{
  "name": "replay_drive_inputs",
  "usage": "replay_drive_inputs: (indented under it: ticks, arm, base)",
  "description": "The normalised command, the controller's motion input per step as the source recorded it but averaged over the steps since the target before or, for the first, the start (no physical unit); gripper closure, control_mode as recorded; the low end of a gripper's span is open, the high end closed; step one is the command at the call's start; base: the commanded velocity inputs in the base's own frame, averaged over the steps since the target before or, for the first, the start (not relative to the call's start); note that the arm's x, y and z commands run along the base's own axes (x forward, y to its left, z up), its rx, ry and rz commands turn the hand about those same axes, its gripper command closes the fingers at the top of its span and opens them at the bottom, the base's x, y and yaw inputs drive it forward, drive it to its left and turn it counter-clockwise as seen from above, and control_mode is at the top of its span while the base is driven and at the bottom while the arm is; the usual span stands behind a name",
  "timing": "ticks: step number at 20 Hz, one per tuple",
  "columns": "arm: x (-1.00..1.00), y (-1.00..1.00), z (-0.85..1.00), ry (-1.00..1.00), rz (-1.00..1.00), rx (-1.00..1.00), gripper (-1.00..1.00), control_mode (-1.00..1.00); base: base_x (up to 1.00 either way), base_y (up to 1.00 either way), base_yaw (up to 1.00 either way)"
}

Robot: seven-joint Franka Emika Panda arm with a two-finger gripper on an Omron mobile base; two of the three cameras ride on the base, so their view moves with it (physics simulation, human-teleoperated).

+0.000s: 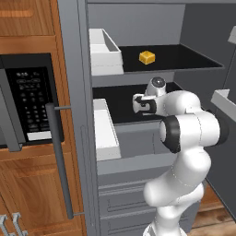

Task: Retrieve the sausage and cheese from the fridge and place them on the cutting board on the counter.

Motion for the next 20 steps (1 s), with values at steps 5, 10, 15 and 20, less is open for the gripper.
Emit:
replay_drive_inputs:
  ticks: [5, 10, 15, 20]
  arm:
    - [-0.08, -0.08, -0.74, 0.00, -0.02, 0.00, 1.00, -1.00]
    - [-0.46, -0.10, -0.80, 0.01, -0.01, 0.00, 1.00, -1.00]
    - [-0.99, -0.09, -0.34, 0.00, 0.00, 0.04, 1.00, -1.00]
    - [-1.00, -0.03, 0.48, 0.00, 0.00, 0.15, 1.00, -1.00]
  base:
    - [0.00, 0.00, 0.00]
    - [0.00, 0.00, 0.00]
    - [0.00, 0.00, 0.00]
    - [0.00, 0.00, 0.00]
